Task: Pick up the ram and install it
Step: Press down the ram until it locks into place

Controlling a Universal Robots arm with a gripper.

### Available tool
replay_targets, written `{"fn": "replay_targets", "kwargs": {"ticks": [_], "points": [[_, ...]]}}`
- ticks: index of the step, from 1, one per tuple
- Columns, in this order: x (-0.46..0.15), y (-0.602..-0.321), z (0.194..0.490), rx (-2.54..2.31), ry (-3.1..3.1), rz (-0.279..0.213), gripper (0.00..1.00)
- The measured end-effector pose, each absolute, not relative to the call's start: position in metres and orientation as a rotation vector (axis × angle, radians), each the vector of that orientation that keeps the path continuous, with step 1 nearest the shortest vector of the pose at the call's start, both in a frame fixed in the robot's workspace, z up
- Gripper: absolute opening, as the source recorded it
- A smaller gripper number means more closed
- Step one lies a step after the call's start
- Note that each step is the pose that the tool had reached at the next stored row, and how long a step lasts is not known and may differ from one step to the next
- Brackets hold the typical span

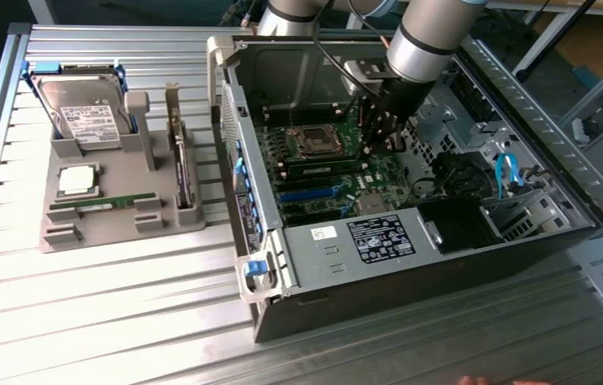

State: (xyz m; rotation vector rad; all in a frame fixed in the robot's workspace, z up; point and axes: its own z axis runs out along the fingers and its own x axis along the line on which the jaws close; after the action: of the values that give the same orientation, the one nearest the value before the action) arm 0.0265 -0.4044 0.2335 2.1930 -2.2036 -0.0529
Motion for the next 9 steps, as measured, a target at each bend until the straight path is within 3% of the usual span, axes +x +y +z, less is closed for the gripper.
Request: {"fn": "replay_targets", "kwargs": {"ticks": [9], "points": [[0.0265,-0.4050,0.2323,2.193,-2.203,-0.053,0.10]]}}
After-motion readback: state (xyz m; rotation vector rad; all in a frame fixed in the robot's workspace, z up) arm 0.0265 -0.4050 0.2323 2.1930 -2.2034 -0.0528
